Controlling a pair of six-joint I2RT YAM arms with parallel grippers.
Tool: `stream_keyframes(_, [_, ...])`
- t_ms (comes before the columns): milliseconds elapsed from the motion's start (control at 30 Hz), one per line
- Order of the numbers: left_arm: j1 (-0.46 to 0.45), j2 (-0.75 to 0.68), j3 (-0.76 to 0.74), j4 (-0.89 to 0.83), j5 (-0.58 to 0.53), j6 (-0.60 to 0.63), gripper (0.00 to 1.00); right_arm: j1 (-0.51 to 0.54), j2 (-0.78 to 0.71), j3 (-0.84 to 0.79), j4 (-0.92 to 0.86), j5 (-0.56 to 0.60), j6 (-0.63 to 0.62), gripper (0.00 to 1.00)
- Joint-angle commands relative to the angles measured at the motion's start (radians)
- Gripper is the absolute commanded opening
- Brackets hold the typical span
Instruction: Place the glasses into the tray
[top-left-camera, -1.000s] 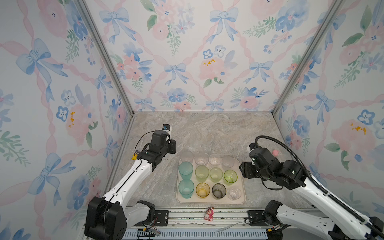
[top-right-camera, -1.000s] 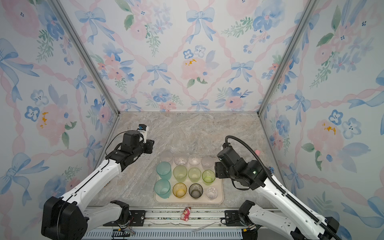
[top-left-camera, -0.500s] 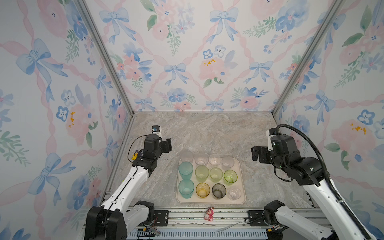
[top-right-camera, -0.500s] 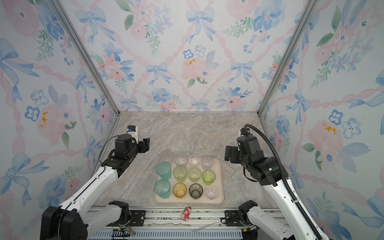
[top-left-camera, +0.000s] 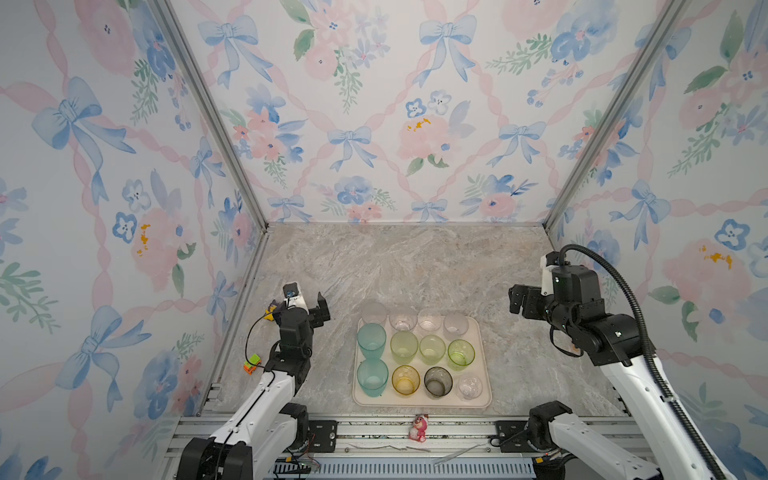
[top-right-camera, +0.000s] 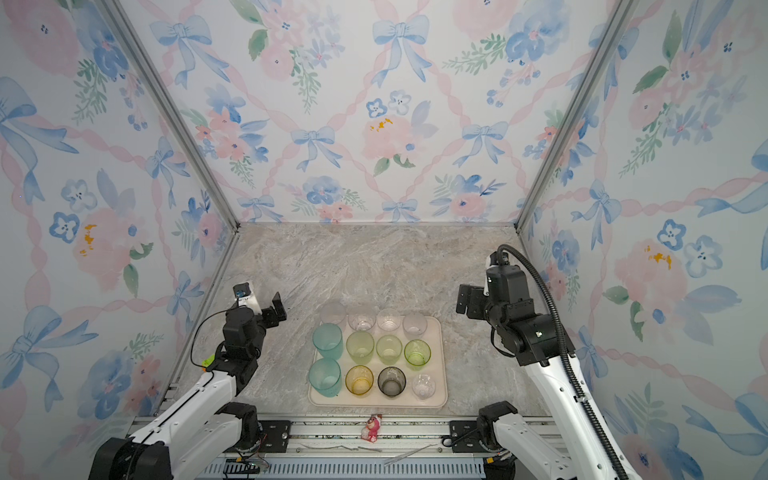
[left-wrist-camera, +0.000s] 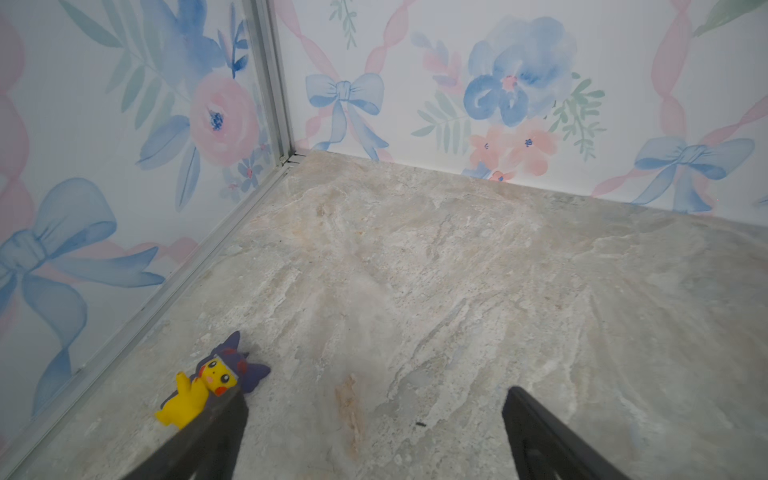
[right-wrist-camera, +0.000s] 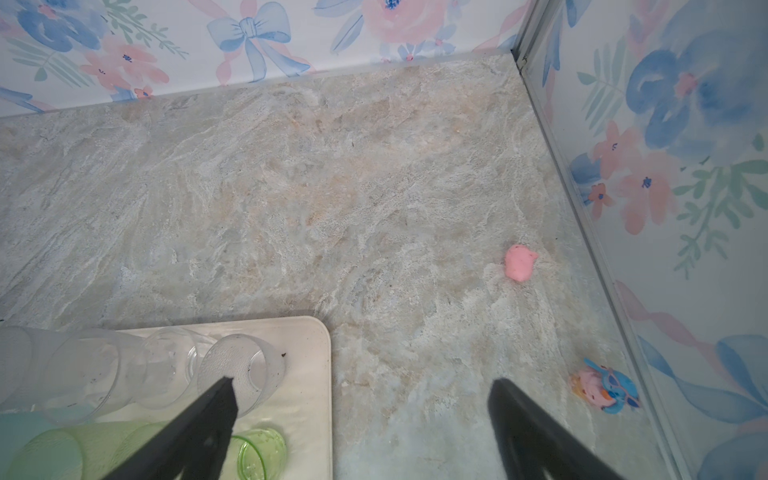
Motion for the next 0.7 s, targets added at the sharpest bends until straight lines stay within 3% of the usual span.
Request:
stream_keyframes(0, [0.006, 0.071, -0.093, 0.388, -0.076, 0.083, 0.98, -0.013, -0.013, -0.036, 0.071, 0.023, -0.017, 0.97])
stream_keyframes(167, [0.005, 0.325, -0.116, 0.661, -0.078, 0.138, 0.98, -0.019, -0.035, -0.085, 0.116, 0.129, -0.041, 0.97])
stream_keyframes(333, [0.000, 0.507, -0.073, 0.808, -0.024, 0.198, 0.98, -0.030, -0.089, -0.144, 0.147, 0.228, -0.064, 0.97])
stream_keyframes(467, [-0.032, 0.712, -0.104, 1.117, -0.013, 0.280, 0.98, -0.048, -0.151, -0.218, 0.178, 0.273, -0.067, 0.97])
stream_keyframes(667, [-0.049, 0.712, -0.135, 1.166, 0.000, 0.297, 0.98, -0.093, -0.208, -0.331, 0.294, 0.305, -0.036, 0.97])
